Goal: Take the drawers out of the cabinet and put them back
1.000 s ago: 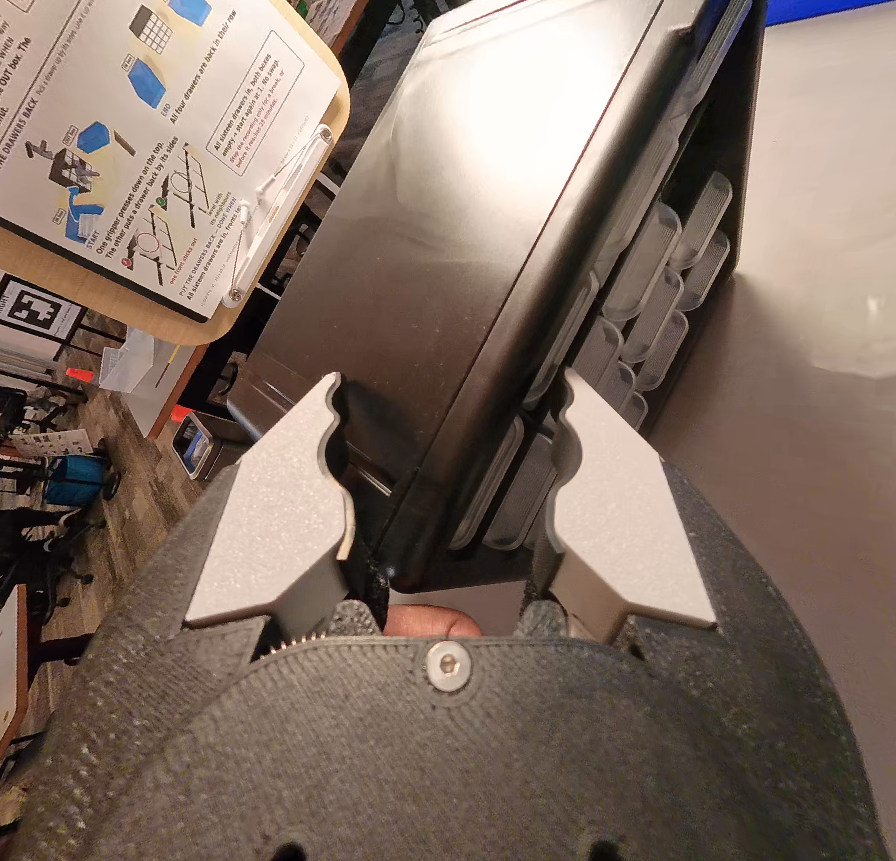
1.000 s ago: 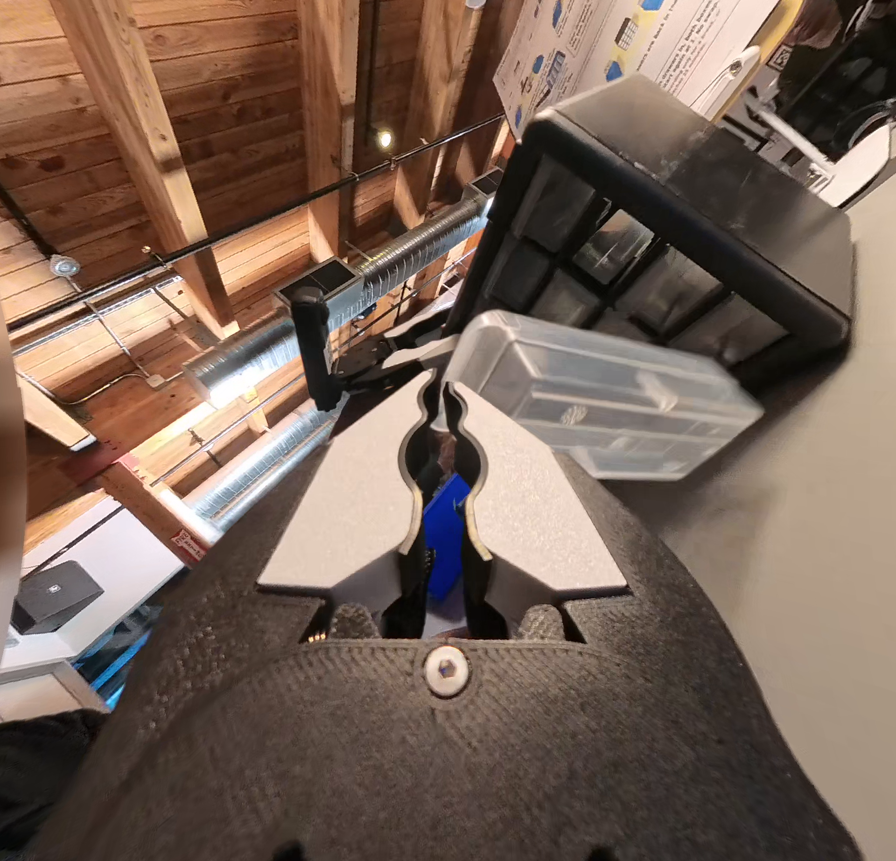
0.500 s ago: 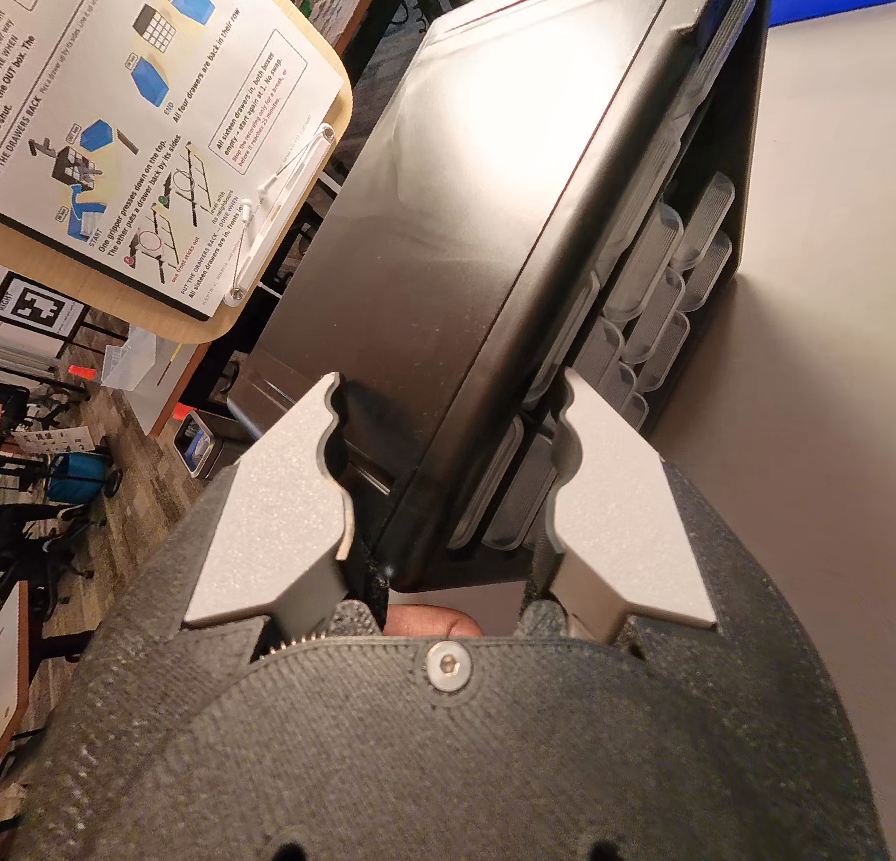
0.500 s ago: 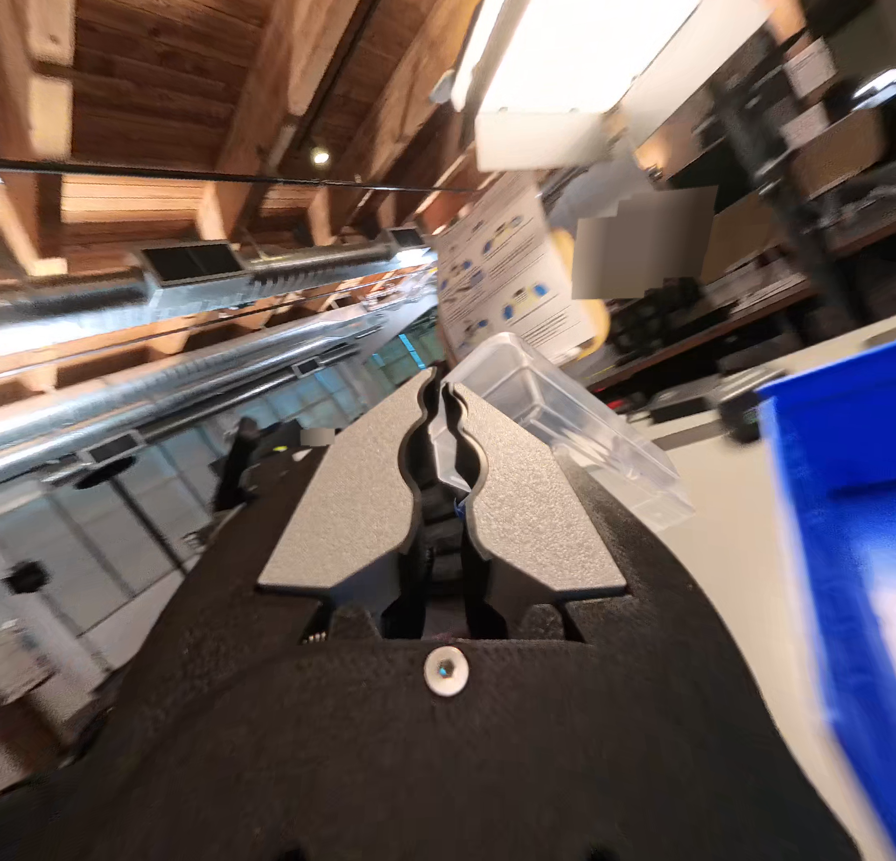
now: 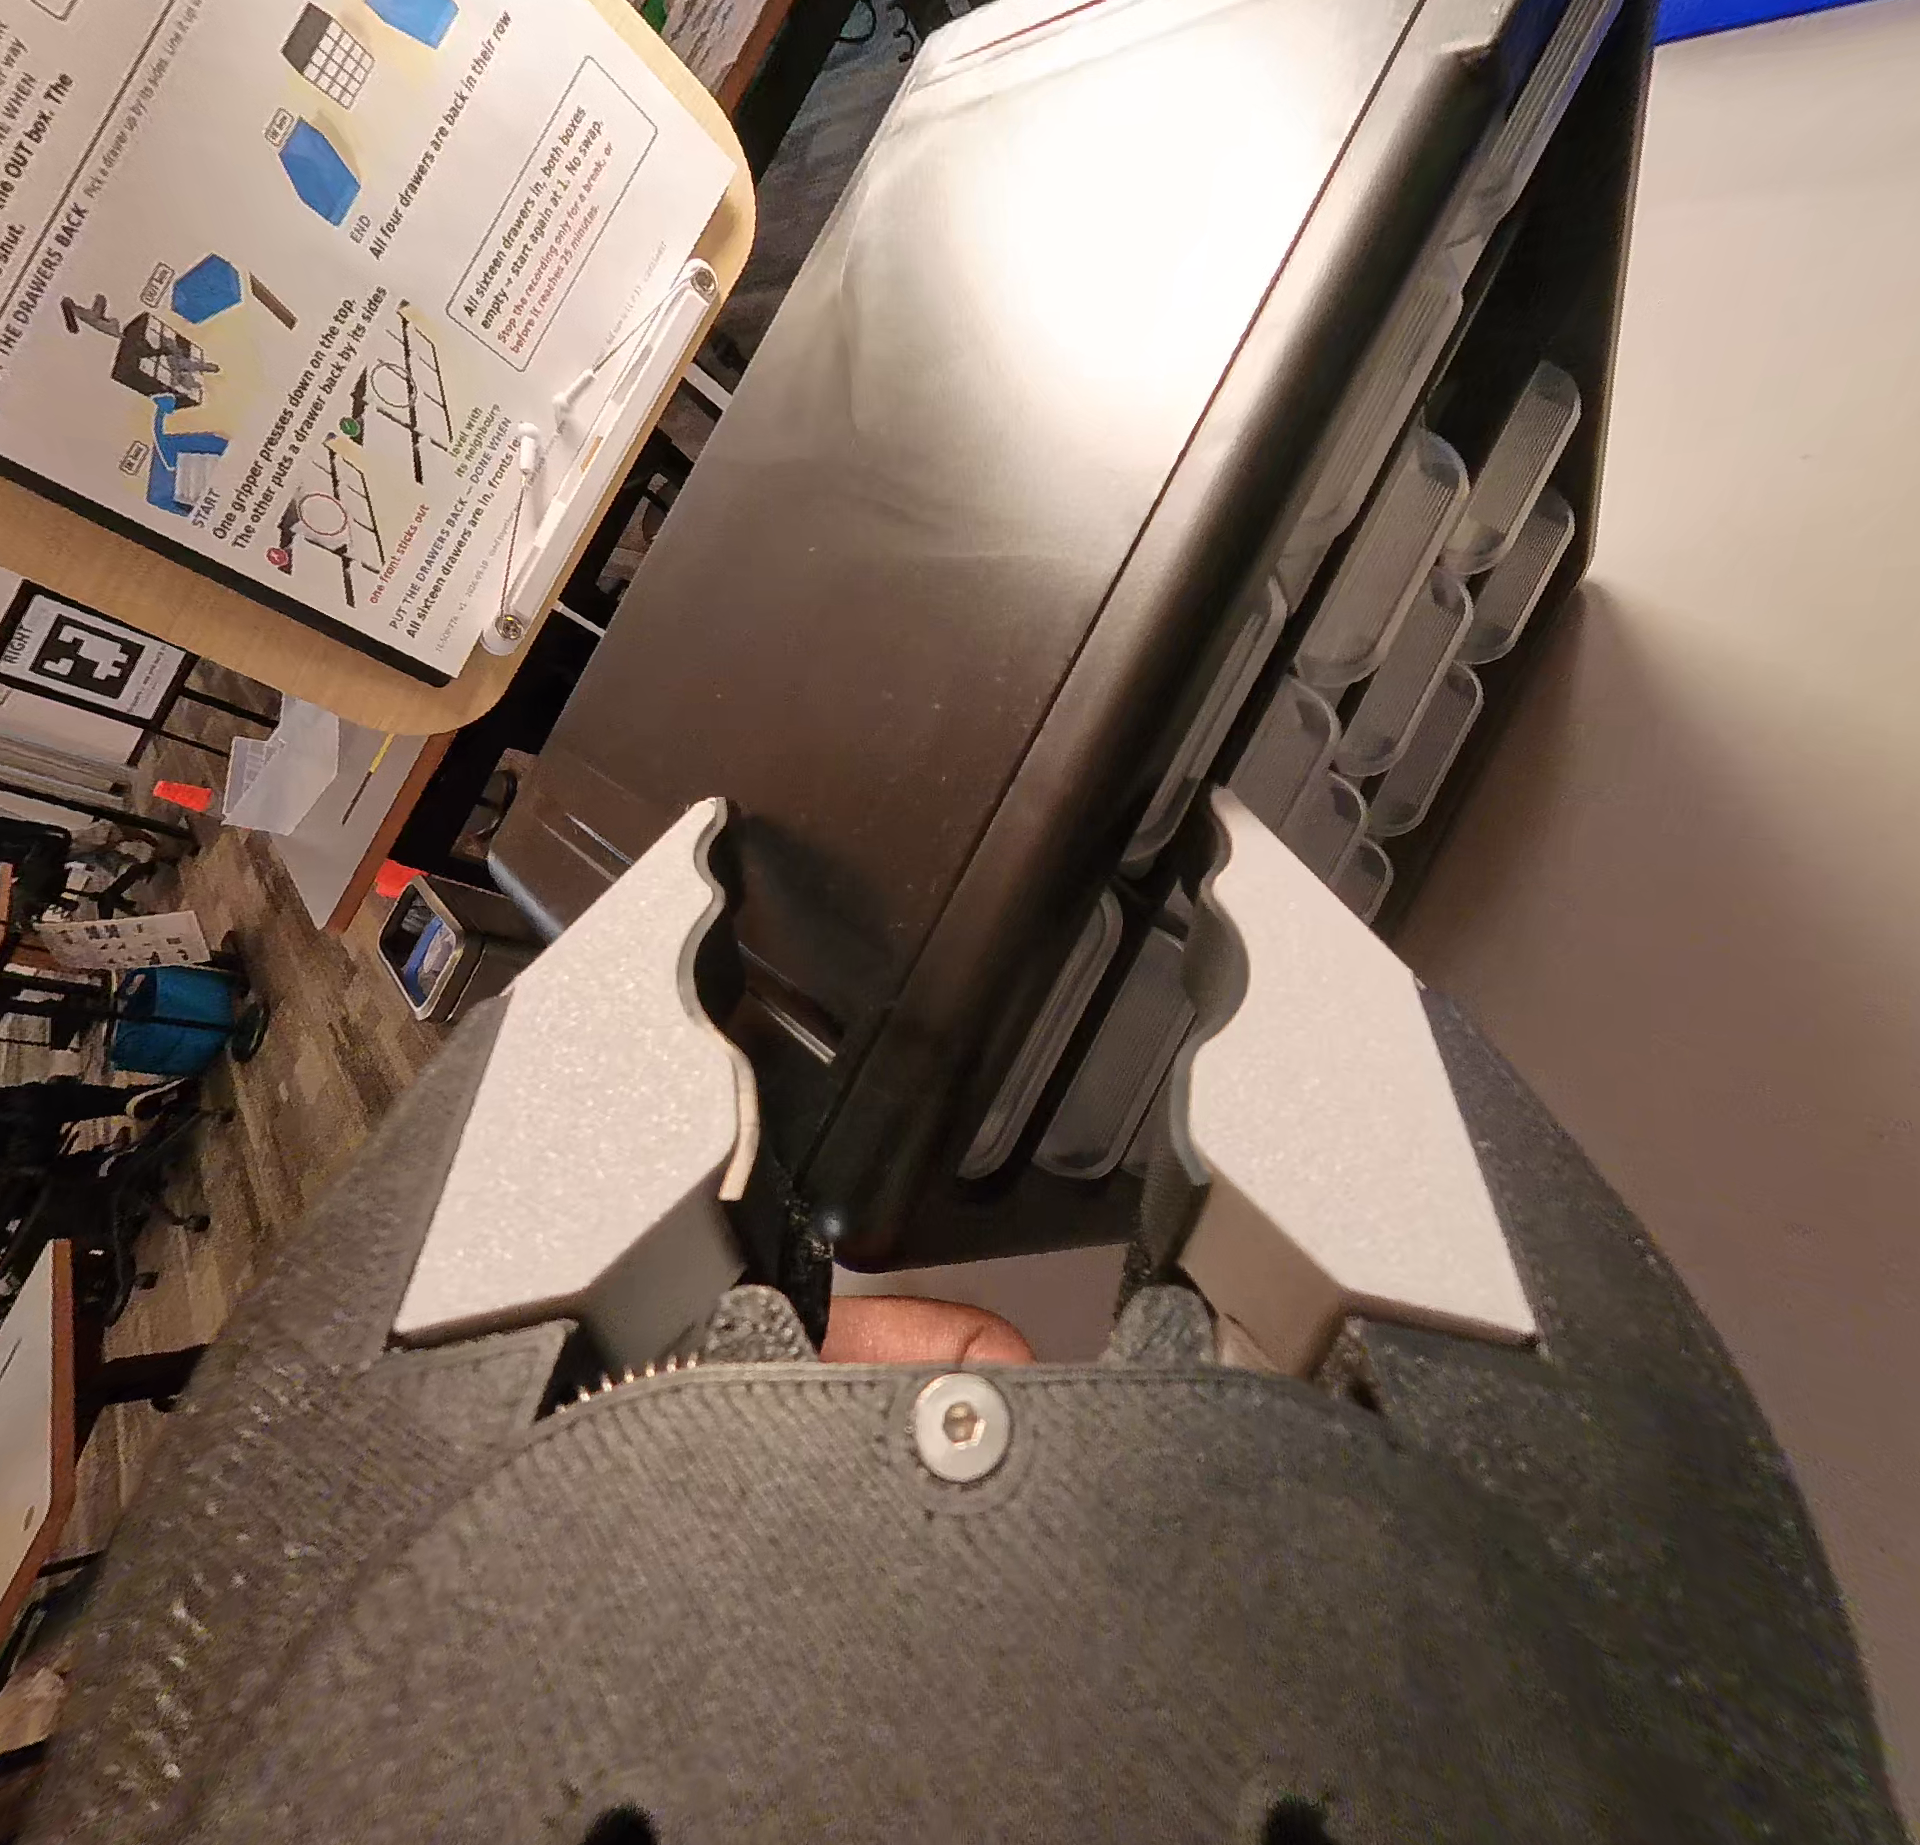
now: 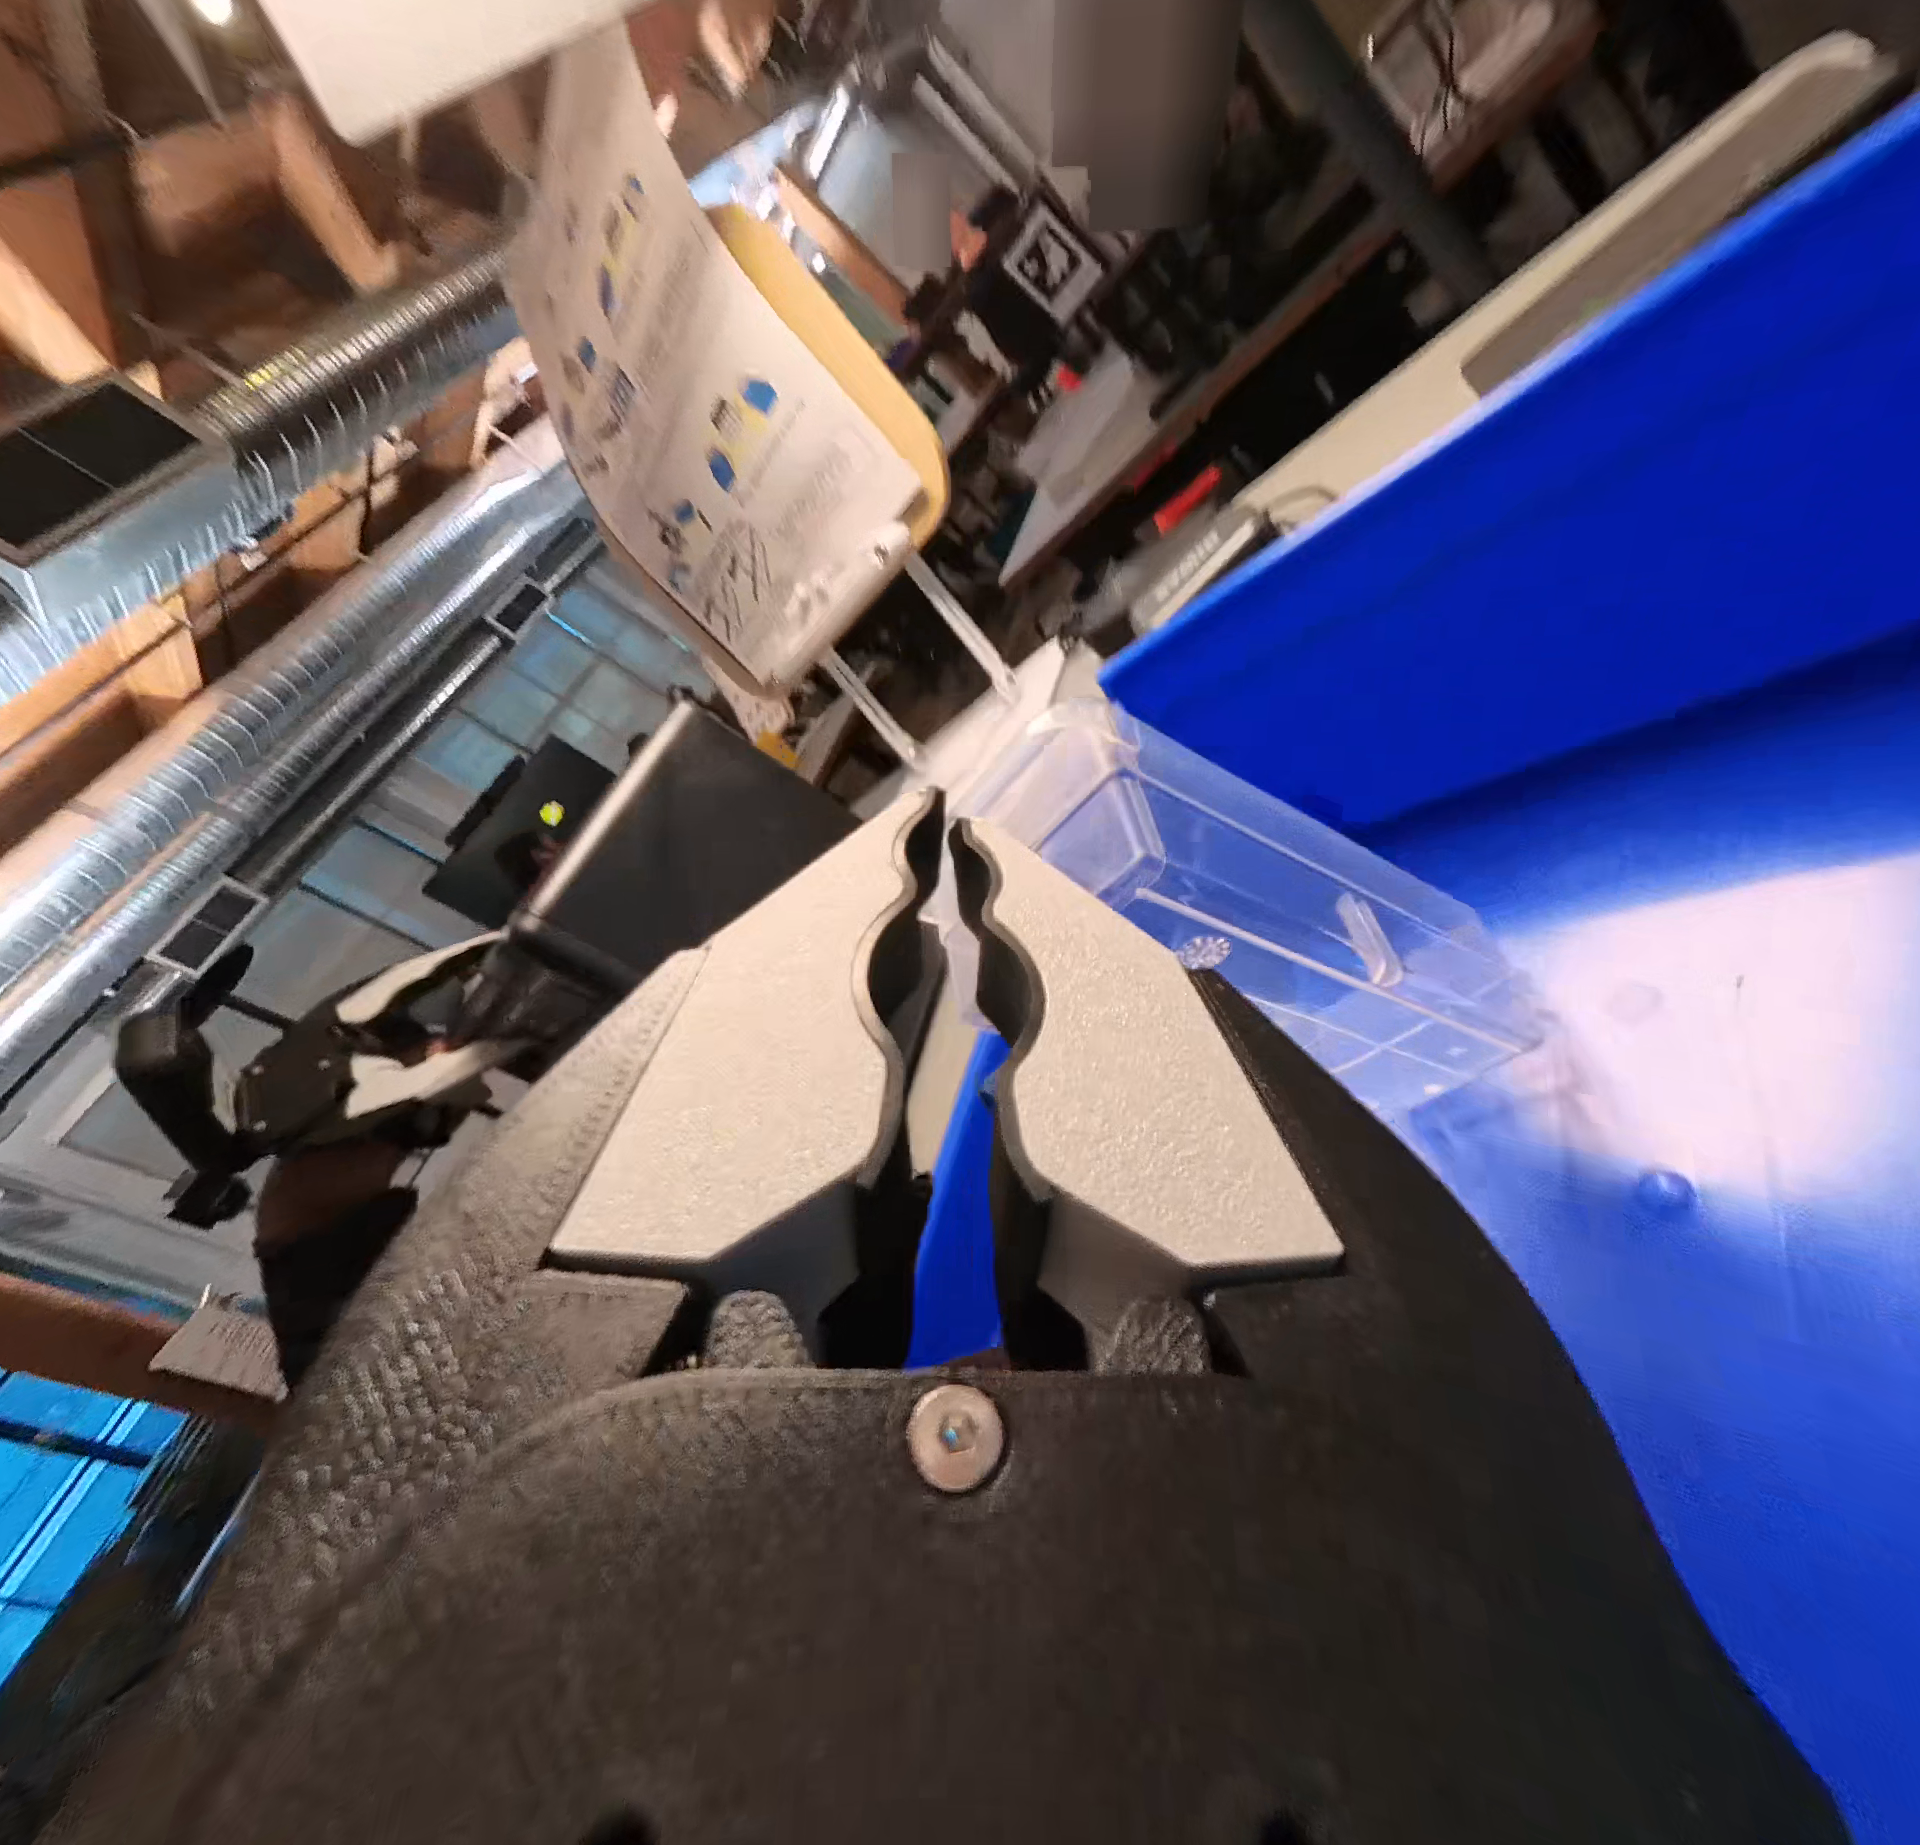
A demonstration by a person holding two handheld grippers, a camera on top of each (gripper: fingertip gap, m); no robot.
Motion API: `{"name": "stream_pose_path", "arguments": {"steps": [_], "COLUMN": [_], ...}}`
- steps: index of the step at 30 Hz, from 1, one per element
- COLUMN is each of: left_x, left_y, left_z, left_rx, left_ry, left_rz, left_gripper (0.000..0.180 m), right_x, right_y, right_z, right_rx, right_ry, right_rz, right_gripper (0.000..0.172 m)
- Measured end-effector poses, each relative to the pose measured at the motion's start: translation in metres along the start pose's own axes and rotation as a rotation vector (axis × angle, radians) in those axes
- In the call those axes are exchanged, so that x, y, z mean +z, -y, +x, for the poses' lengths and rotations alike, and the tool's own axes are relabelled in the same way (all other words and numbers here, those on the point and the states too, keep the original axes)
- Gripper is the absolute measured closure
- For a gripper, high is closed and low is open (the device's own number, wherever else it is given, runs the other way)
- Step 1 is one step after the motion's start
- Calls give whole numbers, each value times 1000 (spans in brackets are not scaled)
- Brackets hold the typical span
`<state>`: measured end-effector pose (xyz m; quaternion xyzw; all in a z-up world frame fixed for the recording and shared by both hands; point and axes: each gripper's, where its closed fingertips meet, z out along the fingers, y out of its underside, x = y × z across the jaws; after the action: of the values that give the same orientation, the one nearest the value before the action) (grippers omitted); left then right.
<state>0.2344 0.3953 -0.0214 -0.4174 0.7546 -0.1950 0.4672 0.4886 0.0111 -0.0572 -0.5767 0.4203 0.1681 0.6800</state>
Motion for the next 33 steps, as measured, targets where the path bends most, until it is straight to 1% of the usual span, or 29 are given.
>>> {"name": "stream_pose_path", "arguments": {"steps": [2,5,6,8,9,11,13,15,18,20,24,27,28,30,33], "left_x": [0,0,0,1,0,1,1,1,2,2,2,2,2,2,3], "left_y": [0,0,0,0,0,0,0,-1,-1,-1,-1,-1,-1,-1,-1], "left_z": [0,0,0,0,0,0,1,1,1,1,0,0,0,0,0], "left_rx": [3,6,7,9,10,12,17,23,29,31,32,31,31,31,31], "left_ry": [1,4,5,7,9,11,16,21,28,30,30,26,25,22,21], "left_rz": [-3,-6,-7,-9,-10,-14,-18,-22,-27,-29,-26,-22,-21,-19,-20], "left_gripper": [95,95,95,95,95,95,96,96,96,95,95,95,95,95,95], "right_x": [-5,-21,-26,-40,-48,-65,-77,-80,-74,-65,-58,-62,-64,-68,-66], "right_y": [0,11,13,19,21,19,8,-7,-16,-14,-10,-12,-18,-41,-74], "right_z": [6,20,24,34,41,58,76,89,103,105,104,93,90,88,96], "right_rx": [27,18,3,-24,-41,-86,-129,-154,-217,-266,-415,-505,-533,-562,-547], "right_ry": [13,-73,-102,-188,-243,-378,-493,-549,-622,-652,-745,-756,-747,-707,-662], "right_rz": [-2,15,9,29,42,37,-16,-96,-194,-240,-338,-367,-399,-522,-704], "right_gripper": [169,169,172,172,168,167,166,165,165,164,147,134,134,136,140]}}
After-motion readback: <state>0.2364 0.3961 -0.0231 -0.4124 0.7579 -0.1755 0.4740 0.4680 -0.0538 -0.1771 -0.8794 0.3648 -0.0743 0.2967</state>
